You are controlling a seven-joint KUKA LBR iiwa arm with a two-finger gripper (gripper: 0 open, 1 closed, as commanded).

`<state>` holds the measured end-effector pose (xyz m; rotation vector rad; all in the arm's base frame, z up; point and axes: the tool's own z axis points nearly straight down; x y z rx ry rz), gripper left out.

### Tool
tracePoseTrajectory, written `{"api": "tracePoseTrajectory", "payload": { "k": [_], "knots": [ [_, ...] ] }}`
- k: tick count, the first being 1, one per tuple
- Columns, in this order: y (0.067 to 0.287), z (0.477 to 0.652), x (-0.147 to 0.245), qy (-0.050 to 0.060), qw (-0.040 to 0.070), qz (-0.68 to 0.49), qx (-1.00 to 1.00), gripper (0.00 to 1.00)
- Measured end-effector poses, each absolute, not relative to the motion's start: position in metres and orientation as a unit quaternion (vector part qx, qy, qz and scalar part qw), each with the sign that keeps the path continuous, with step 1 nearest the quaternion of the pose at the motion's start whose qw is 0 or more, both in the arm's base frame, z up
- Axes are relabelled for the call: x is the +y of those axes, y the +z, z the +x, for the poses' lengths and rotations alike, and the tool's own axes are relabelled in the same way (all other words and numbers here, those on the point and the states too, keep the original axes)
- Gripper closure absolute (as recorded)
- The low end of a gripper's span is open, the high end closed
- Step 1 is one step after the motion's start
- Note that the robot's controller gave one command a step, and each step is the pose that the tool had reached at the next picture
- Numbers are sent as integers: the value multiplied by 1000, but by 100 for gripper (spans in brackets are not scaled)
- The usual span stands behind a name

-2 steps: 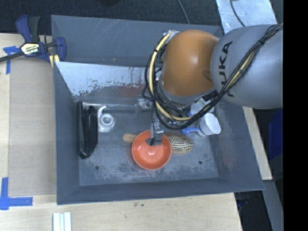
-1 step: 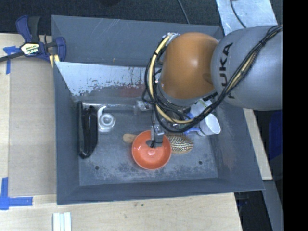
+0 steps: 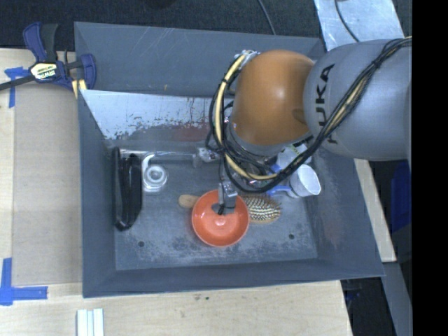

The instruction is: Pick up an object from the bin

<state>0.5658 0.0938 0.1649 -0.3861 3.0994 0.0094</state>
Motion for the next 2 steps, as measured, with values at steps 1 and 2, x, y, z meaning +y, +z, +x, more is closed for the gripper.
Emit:
{"api": "tracePoseTrajectory", "payload": {
  "k": [1,2],
  "knots": [
    [95,597,25,1,9,-152,988,0],
    [104,589,41,1,8,-145,989,0]
  ]
}}
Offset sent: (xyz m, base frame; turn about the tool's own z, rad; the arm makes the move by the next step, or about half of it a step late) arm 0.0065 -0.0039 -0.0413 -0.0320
